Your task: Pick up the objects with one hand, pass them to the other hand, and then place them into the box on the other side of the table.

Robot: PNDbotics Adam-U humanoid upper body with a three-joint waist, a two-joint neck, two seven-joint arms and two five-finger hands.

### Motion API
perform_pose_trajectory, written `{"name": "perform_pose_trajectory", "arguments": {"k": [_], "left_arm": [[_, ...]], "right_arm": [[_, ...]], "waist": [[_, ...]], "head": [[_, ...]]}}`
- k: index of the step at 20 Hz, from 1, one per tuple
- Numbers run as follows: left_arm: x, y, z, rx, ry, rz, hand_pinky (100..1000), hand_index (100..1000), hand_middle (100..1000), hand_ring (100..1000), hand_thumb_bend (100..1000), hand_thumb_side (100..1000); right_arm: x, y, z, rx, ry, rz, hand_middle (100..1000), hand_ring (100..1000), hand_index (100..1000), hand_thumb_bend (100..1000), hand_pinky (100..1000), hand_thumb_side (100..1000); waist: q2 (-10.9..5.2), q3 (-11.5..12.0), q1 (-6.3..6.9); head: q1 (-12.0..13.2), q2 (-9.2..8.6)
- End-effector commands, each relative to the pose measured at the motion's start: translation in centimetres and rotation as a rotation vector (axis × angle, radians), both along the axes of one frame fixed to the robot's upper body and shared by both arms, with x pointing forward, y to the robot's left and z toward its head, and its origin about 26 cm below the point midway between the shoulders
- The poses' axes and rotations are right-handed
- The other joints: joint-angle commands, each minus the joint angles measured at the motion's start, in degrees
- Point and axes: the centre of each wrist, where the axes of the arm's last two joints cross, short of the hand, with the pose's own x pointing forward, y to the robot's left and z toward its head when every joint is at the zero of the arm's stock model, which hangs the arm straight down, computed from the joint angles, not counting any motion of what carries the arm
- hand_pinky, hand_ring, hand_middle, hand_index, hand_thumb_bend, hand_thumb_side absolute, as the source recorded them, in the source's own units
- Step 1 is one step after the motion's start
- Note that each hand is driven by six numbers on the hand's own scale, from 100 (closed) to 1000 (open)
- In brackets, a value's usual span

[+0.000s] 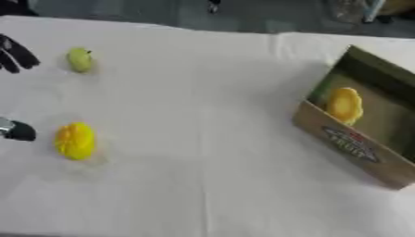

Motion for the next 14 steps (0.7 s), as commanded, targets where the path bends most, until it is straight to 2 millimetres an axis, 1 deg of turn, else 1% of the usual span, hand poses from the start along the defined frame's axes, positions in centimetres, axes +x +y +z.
{"name": "perform_pose_trajectory", "arguments": {"k": [1,4,8,9,11,14], "left_arm": [[0.2,-0.2,0.5,0.028,0.002,0.009,806,817,722,750,809,349],[0.8,-0.7,0.0,0.025,0.024,0.012,802,813,720,747,796,351],[1.7,-1.3,-1.0,0.036,0.065,0.008,797,804,749,758,789,342],[2.0,-1.4,-1.2,0.041,0.076,0.008,797,804,752,757,791,344],[2.6,-1.7,-1.8,0.050,0.099,0.008,797,806,755,759,794,350],[3.8,-2.0,-2.9,0.072,0.121,0.013,814,810,775,787,805,353]], "right_arm": [[-0.5,0.1,1.2,-0.024,-0.026,-0.005,741,805,825,419,860,274],[-0.5,0.2,1.2,-0.023,-0.024,-0.006,741,804,824,418,860,275],[-0.5,0.3,1.0,-0.019,-0.018,-0.003,740,804,824,417,860,268],[-0.5,0.3,1.0,-0.018,-0.016,-0.002,741,804,824,422,860,278],[-0.4,0.4,0.8,-0.012,-0.011,0.003,741,804,825,429,861,280],[-0.4,0.3,0.5,-0.002,-0.003,0.005,740,803,824,427,861,283]], "waist": [[-1.09,-0.08,1.03],[-1.07,-0.19,0.99],[-1.05,-0.35,0.99],[-1.04,-0.37,1.00],[-1.02,-0.43,0.99],[-1.03,-0.51,0.93]], "head": [[0.25,-0.60],[0.23,-0.55],[0.56,-0.59],[0.62,-0.59],[0.66,-0.47],[0.92,-0.09]]}}
